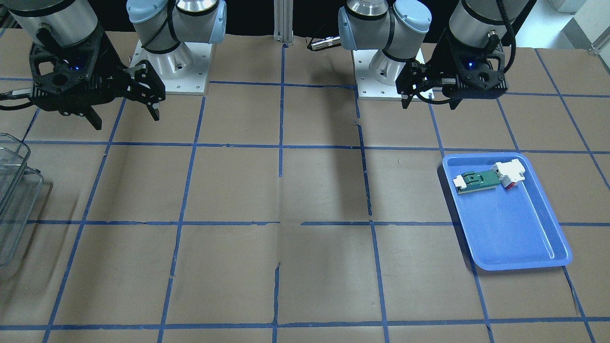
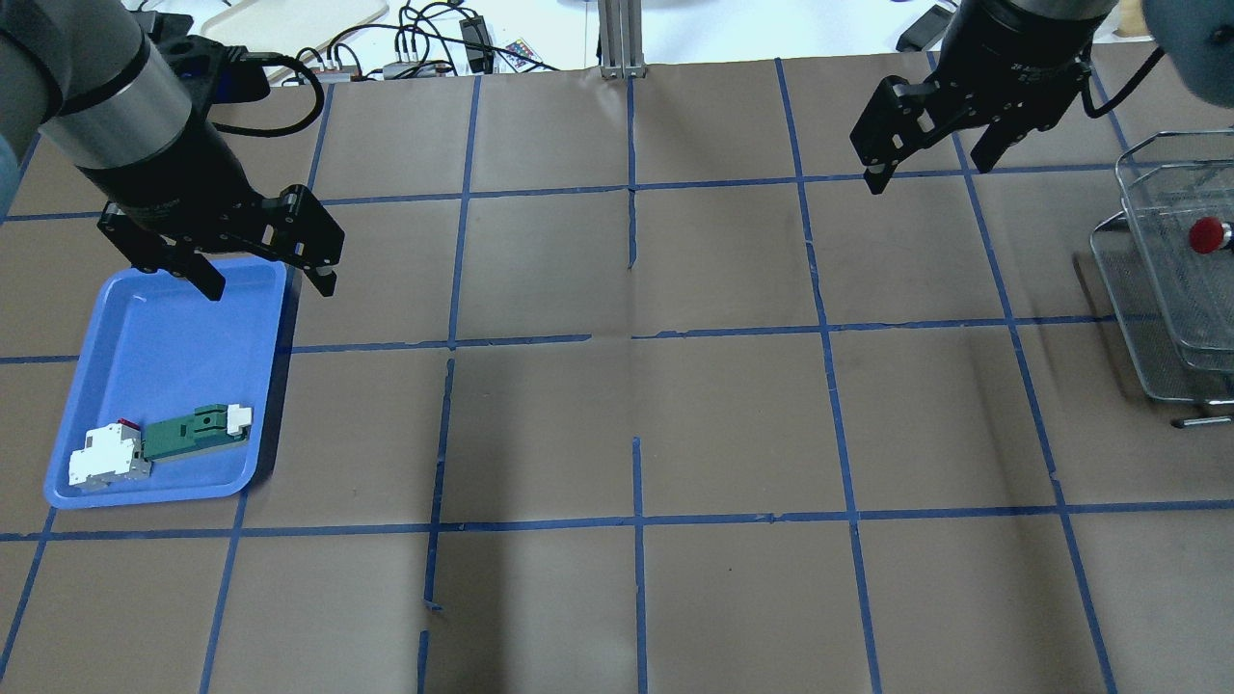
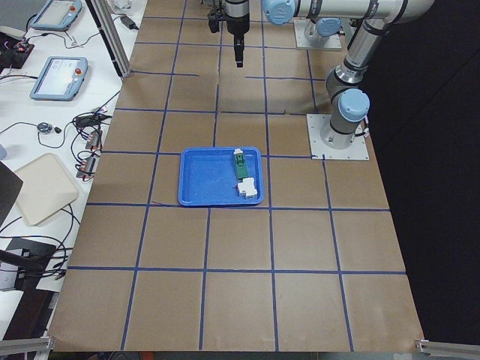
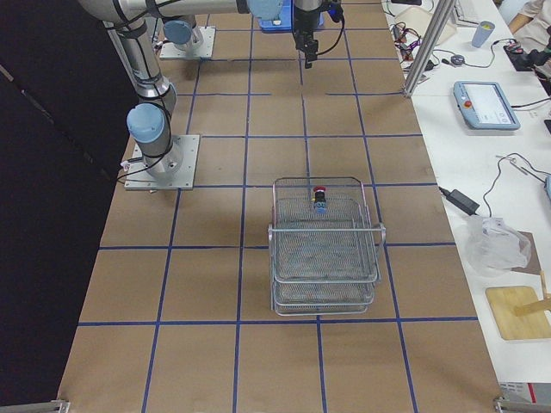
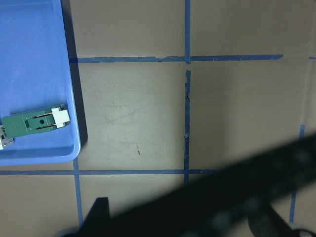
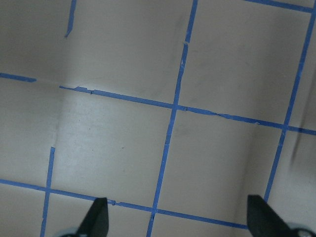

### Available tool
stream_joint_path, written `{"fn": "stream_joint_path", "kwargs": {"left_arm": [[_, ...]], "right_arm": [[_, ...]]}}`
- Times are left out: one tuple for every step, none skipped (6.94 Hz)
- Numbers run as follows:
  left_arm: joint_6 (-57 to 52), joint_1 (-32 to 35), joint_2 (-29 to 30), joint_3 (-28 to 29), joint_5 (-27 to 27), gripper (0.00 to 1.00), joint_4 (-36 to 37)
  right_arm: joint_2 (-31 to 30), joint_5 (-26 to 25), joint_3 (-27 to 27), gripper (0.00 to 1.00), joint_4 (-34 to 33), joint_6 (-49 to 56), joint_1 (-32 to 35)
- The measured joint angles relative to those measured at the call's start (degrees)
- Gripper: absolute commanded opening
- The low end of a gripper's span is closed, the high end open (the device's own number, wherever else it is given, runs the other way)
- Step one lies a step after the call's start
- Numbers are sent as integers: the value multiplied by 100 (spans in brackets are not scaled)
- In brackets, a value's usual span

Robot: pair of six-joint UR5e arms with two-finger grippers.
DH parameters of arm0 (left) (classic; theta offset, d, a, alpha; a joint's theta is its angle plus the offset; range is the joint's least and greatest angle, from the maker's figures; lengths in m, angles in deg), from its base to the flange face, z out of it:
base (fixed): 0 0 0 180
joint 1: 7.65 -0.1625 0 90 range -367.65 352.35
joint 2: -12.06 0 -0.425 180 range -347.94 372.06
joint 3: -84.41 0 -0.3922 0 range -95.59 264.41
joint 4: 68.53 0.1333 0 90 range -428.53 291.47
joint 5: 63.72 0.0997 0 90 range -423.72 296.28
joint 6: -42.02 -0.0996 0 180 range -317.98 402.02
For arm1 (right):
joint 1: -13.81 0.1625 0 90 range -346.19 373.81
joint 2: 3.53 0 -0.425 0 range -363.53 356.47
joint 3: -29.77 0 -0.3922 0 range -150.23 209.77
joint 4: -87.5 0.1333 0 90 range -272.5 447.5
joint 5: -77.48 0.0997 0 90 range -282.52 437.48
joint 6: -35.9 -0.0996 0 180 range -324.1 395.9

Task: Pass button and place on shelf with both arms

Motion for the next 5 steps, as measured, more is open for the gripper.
{"fn": "stream_joint_path", "kwargs": {"left_arm": [[29,2,5,0,-83,100,0],[26,4,0,0,-126,100,-6],[14,4,-20,4,-136,100,-20],[-1,4,-43,7,-130,100,-29],[-8,4,-60,7,-127,100,-33]], "right_arm": [[-11,-79,-2,100,65,-391,3],[-26,-121,-6,100,193,-679,6],[-51,-137,-15,100,283,-899,12],[-81,-151,-22,100,300,-1050,19],[-91,-135,-21,100,300,-1115,22]]}}
